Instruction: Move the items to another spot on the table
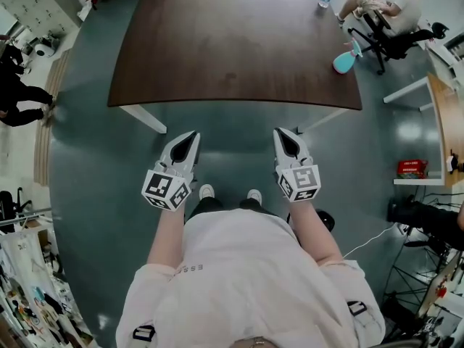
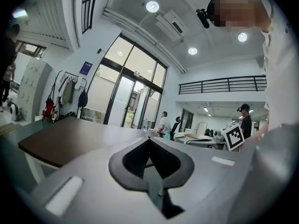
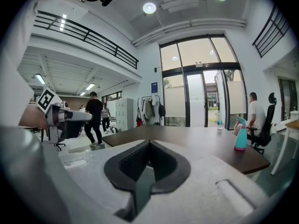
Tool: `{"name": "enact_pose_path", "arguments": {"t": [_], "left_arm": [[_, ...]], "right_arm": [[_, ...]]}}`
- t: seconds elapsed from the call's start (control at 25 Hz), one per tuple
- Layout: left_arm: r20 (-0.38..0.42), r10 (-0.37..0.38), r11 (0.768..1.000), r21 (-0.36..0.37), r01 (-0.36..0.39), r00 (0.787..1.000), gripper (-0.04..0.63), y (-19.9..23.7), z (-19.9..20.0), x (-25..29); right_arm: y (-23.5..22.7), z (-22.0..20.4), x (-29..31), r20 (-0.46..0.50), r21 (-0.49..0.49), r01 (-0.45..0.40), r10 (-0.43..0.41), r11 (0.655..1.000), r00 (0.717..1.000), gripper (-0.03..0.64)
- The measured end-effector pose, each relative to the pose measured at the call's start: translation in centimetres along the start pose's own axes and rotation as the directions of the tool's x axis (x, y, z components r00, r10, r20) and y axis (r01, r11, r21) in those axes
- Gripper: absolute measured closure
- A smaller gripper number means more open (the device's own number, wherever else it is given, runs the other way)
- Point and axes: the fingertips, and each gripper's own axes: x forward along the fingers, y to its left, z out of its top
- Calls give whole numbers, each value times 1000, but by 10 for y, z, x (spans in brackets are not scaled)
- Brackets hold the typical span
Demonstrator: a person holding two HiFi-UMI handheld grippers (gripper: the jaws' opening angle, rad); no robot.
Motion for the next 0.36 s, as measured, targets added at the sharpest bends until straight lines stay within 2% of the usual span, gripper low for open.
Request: {"name": "enact_pose_path", "arguments": {"t": [0.36], "left_arm": [[-7,-13,1000,-5,13,1000,580,0,-4,5]], "right_arm": [[-4,-1,3,-14,-11,0,0,1000,1000,626]]}}
